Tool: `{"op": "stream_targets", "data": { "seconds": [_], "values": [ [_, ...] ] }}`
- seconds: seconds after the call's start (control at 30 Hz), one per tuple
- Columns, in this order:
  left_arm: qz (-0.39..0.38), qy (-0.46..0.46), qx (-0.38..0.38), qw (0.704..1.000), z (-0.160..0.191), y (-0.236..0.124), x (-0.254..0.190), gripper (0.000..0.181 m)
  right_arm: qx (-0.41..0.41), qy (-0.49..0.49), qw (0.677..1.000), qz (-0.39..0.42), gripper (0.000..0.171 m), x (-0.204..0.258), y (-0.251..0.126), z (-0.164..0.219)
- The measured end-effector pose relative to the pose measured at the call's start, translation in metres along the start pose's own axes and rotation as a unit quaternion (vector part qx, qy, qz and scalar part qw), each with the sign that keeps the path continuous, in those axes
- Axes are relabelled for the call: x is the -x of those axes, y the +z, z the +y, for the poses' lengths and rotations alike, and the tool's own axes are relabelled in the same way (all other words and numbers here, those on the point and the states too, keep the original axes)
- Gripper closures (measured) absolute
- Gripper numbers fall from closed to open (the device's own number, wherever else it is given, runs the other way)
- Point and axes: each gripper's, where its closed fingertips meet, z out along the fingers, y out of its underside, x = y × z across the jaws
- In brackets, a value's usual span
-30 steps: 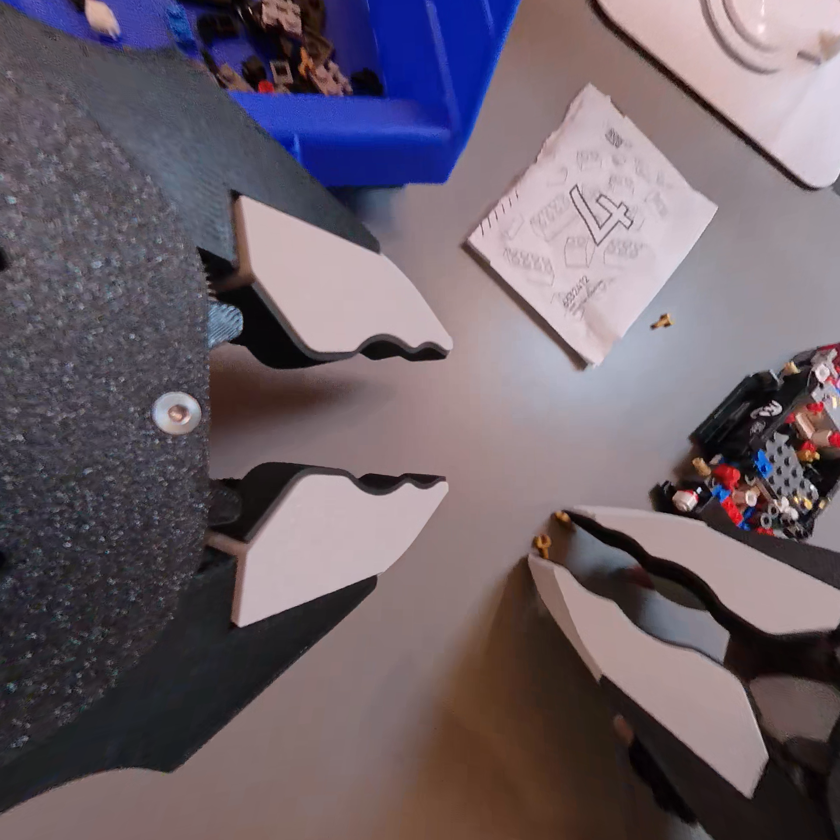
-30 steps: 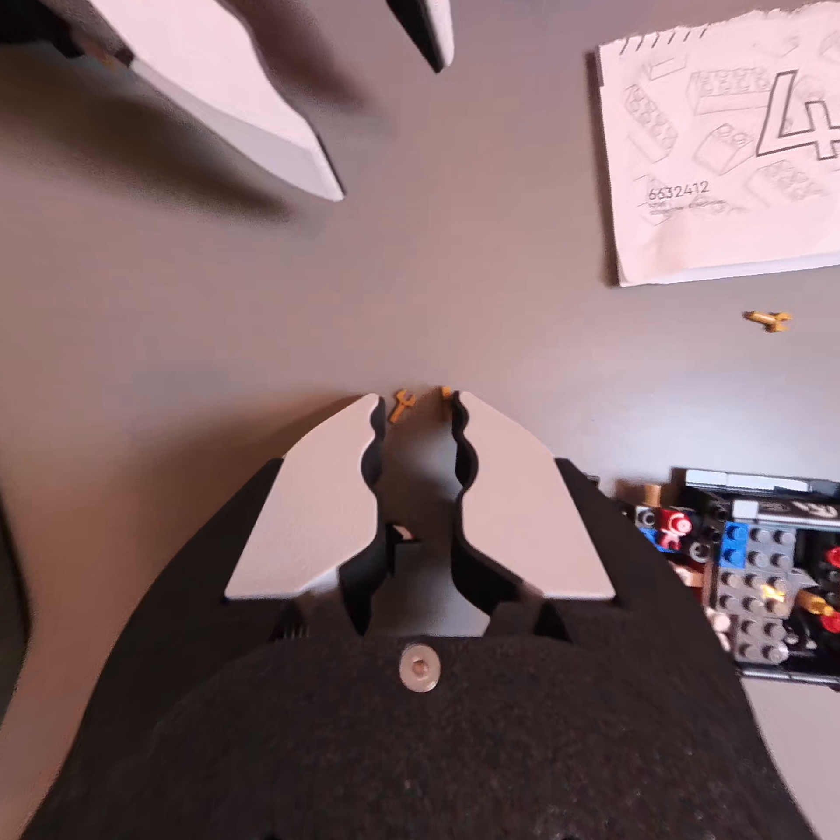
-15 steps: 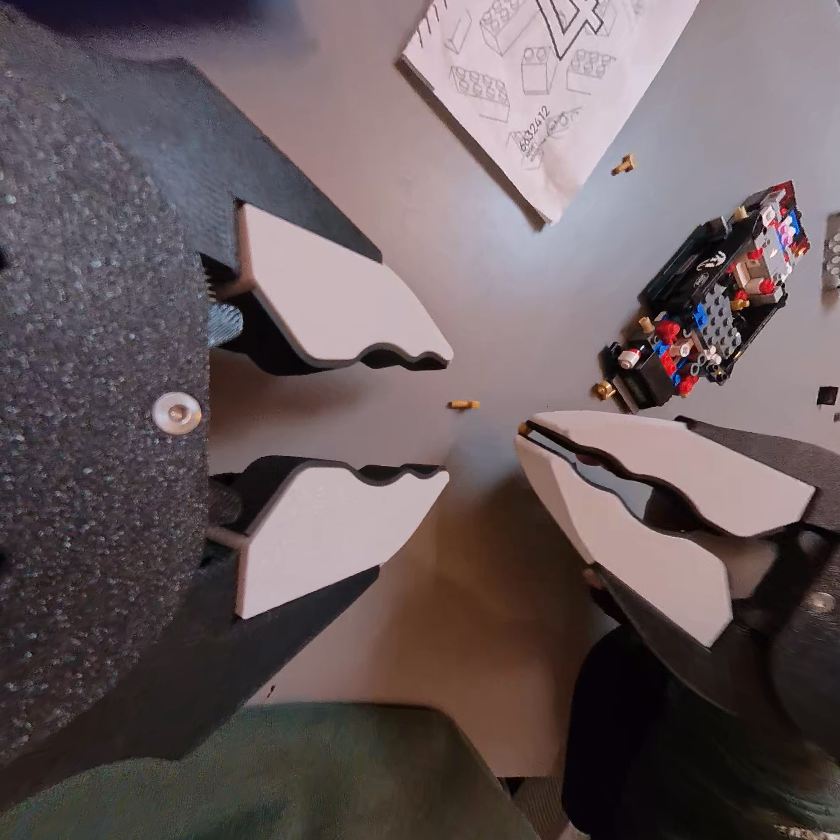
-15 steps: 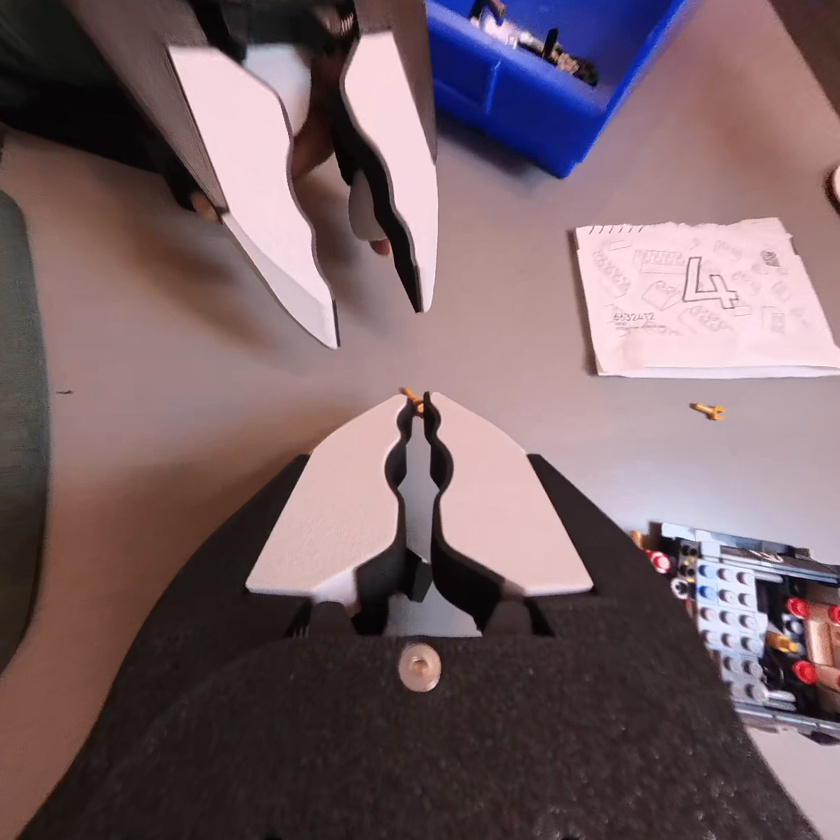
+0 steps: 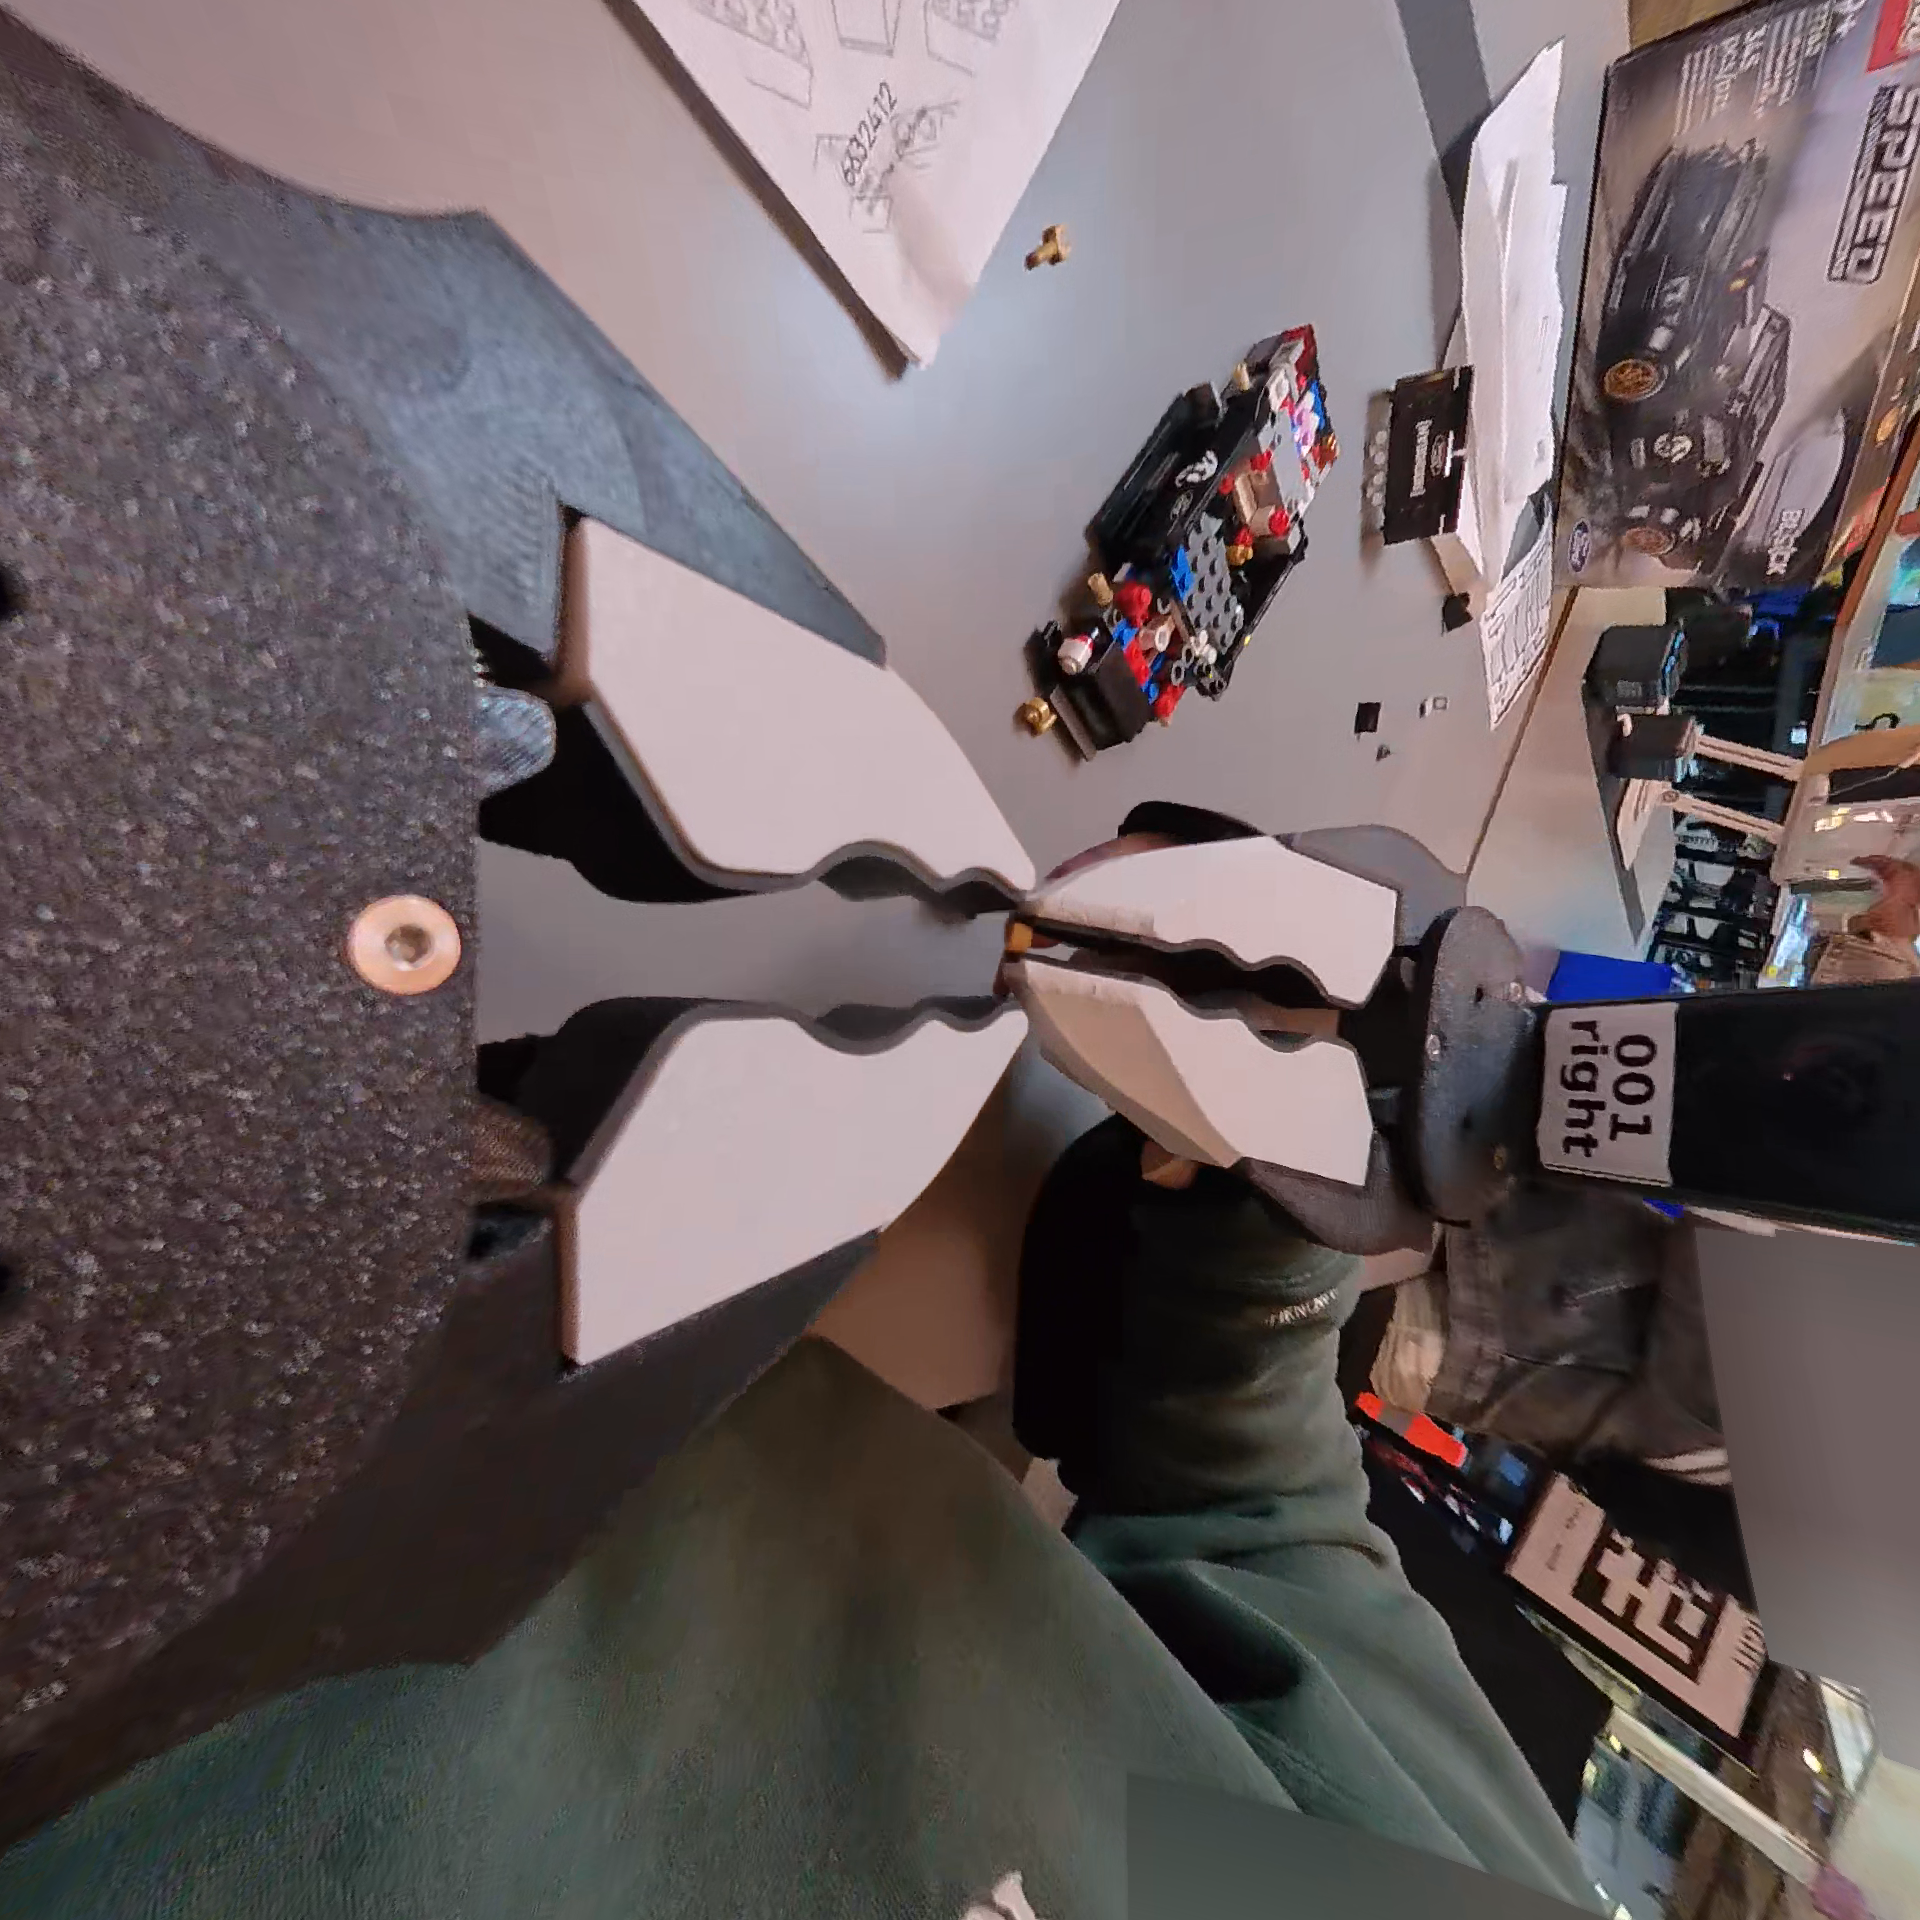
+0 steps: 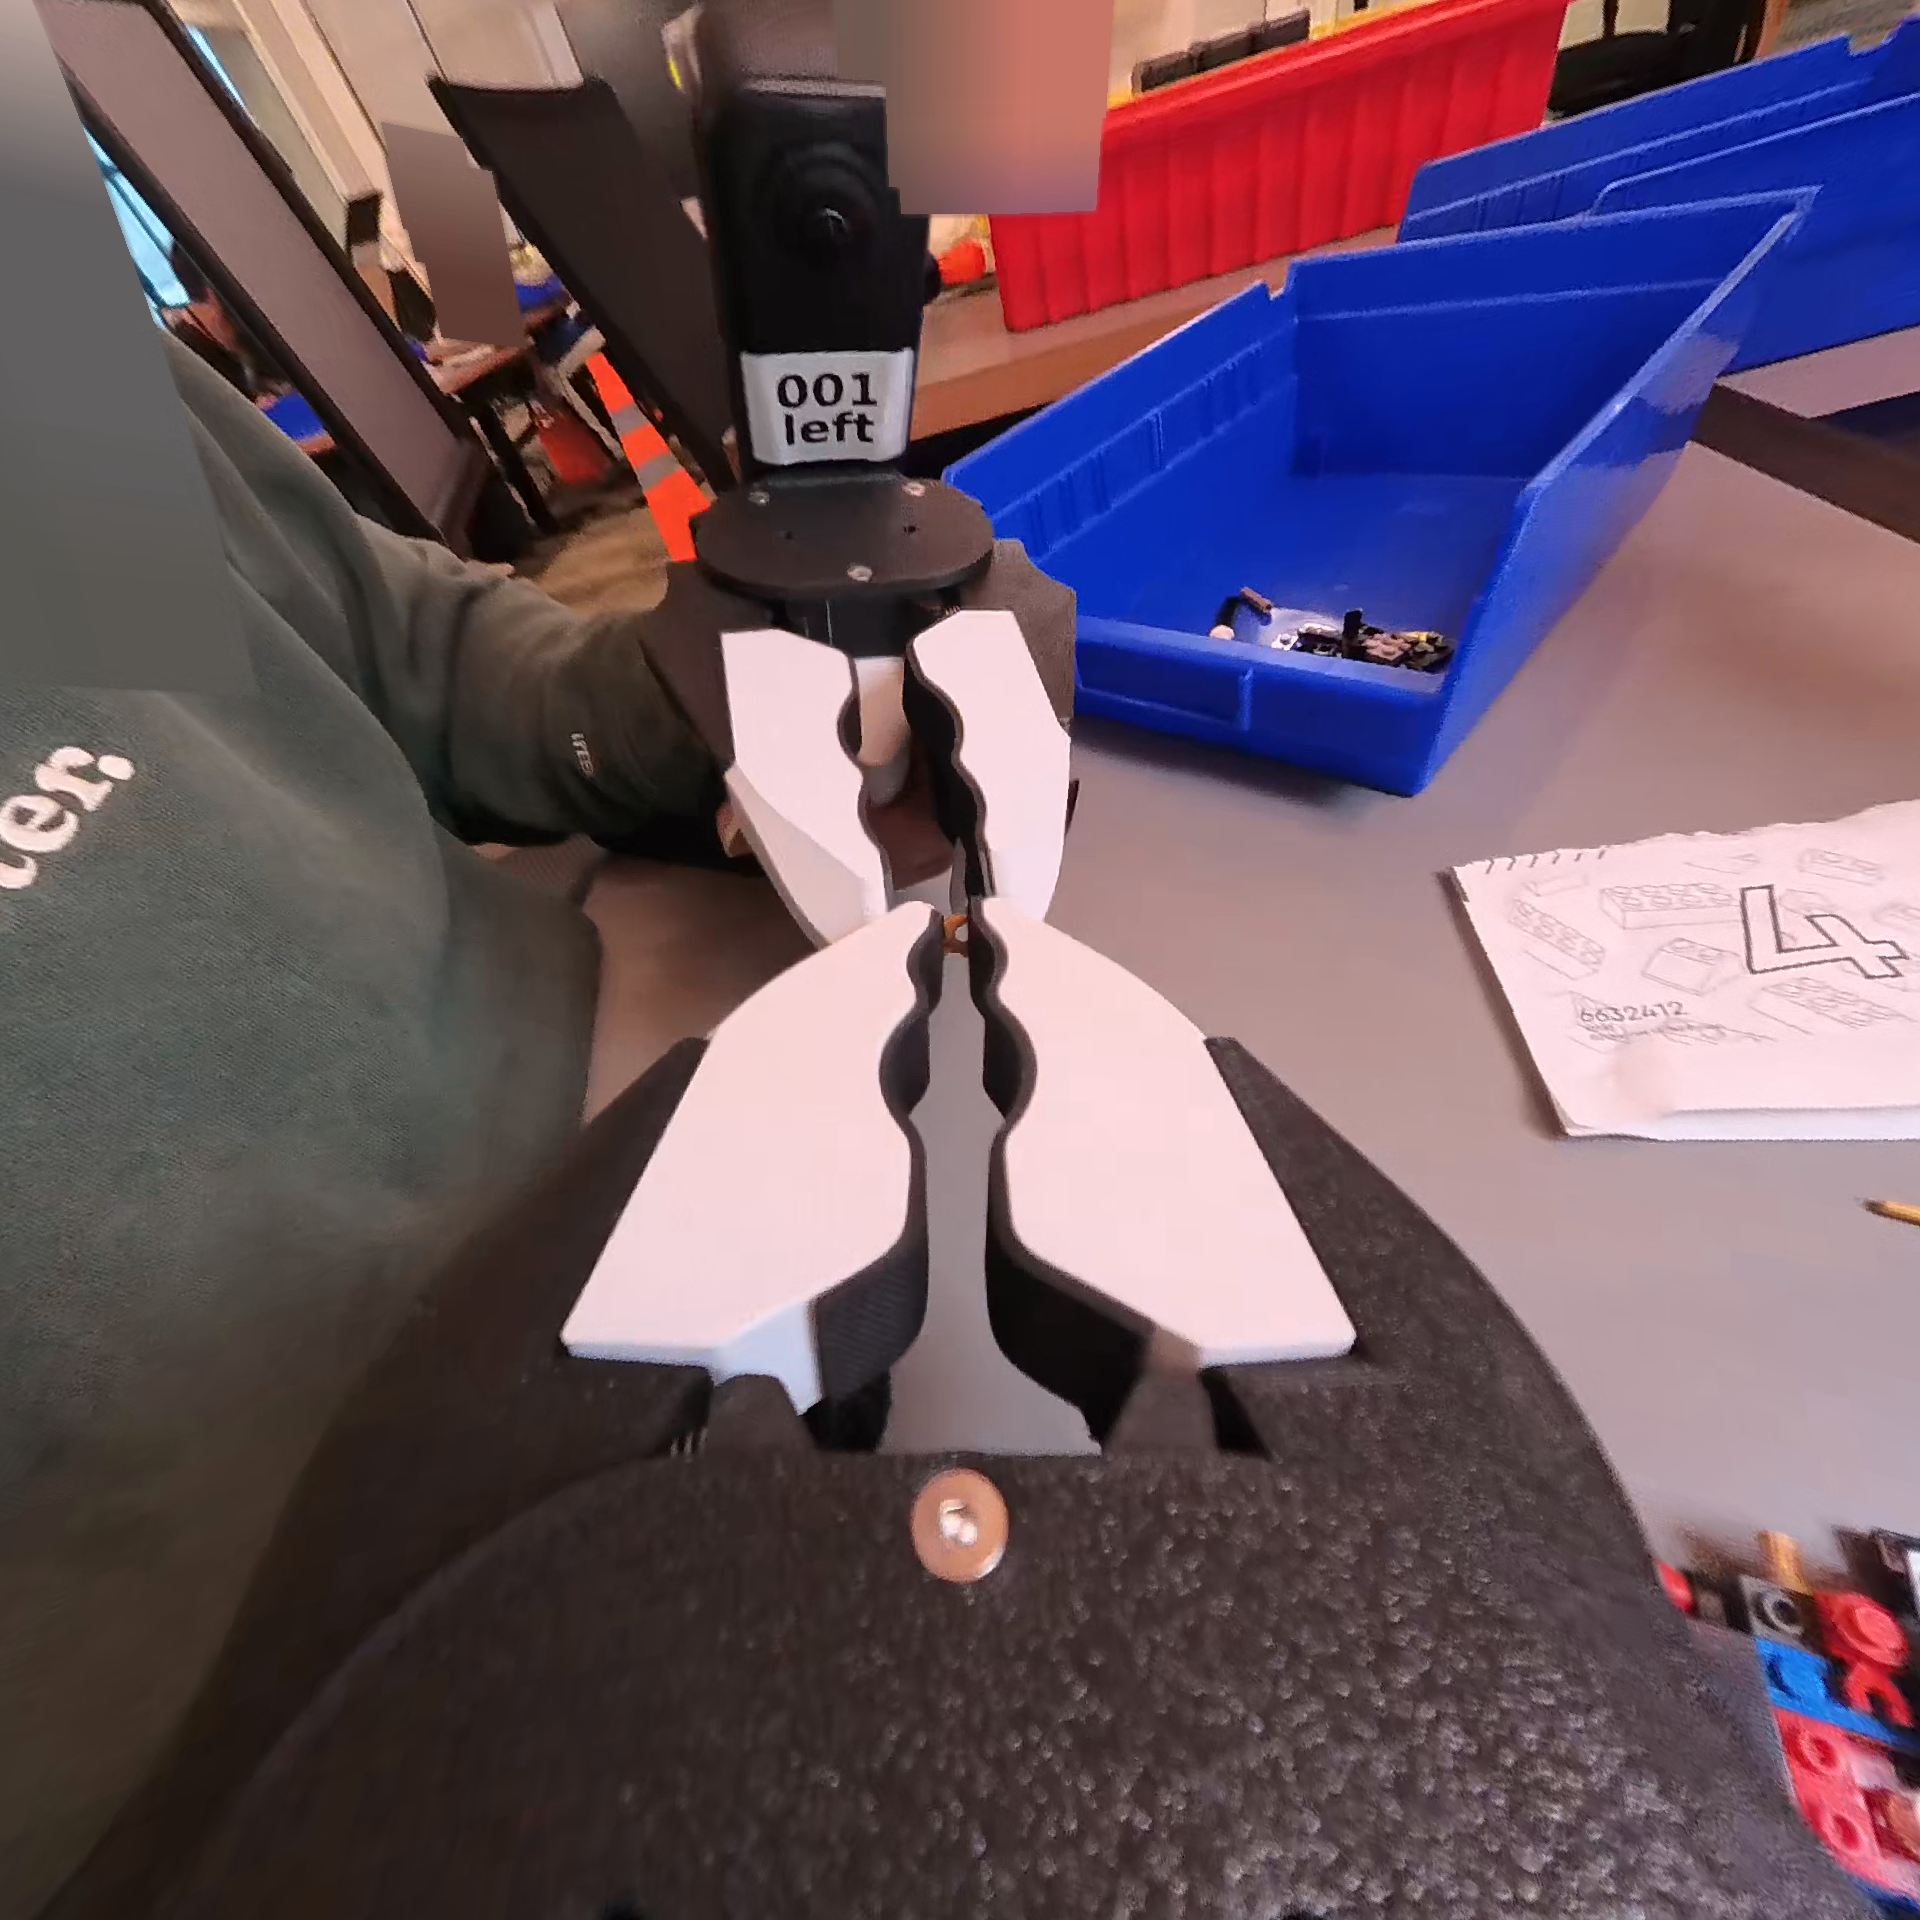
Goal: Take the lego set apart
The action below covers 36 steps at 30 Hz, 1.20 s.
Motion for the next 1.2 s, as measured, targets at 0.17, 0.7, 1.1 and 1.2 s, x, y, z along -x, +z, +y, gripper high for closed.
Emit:
{"op": "stream_targets", "data": {
  "seconds": [0.17,0.7,1.1,1.2],
  "values": [
    [0.014,-0.017,-0.008,1.000,-0.003,-0.002,-0.002,0.168,-0.014,0.009,1.000,-0.011,0.166,0.002,-0.001,-0.004],
    [-0.460,-0.045,0.133,0.877,0.012,-0.150,0.162,0.155,0.015,-0.015,0.998,0.056,0.158,-0.023,-0.017,0.000],
    [-0.187,0.005,0.195,0.963,0.043,-0.039,0.078,0.146,0.045,-0.032,0.995,0.078,0.158,-0.032,-0.025,0.006],
    [-0.132,0.005,0.245,0.960,0.072,-0.008,0.058,0.149,0.047,-0.041,0.994,0.095,0.158,-0.037,-0.036,0.003]
  ]
}}
